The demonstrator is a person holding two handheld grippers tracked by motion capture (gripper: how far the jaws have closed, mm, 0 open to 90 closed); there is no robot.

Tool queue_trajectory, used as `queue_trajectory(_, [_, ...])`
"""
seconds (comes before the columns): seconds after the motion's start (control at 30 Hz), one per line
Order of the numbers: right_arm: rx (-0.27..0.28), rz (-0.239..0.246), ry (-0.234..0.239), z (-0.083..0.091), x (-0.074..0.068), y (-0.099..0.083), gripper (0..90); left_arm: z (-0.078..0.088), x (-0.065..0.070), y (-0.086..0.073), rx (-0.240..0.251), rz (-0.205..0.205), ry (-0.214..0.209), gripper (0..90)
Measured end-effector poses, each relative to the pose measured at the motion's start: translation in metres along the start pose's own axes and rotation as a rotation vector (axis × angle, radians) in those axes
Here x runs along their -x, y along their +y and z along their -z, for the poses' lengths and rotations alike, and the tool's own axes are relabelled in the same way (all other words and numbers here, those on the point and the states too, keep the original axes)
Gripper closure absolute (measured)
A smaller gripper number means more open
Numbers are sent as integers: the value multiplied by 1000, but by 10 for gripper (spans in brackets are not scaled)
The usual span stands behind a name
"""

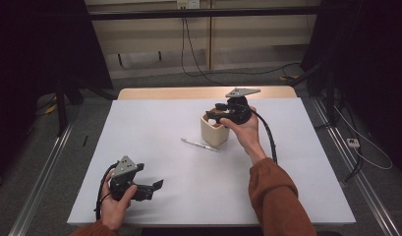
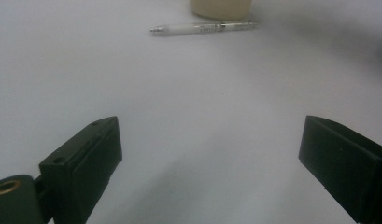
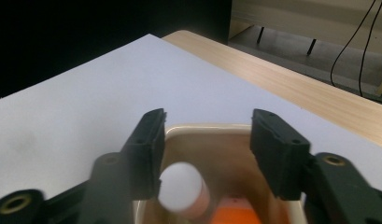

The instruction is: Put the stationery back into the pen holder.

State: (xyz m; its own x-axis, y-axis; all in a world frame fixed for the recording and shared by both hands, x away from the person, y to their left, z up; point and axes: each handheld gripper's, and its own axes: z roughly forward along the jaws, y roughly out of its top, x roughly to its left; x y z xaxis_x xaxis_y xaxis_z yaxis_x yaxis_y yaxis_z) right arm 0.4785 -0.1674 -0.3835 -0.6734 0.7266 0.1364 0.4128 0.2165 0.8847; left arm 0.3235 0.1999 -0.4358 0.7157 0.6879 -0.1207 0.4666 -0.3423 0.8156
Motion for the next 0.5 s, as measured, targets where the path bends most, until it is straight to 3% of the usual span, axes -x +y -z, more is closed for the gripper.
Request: queue_trajectory(0.5, [26, -22, -17, 27, 0, -11, 214, 0, 0, 0, -3, -1, 3, 59])
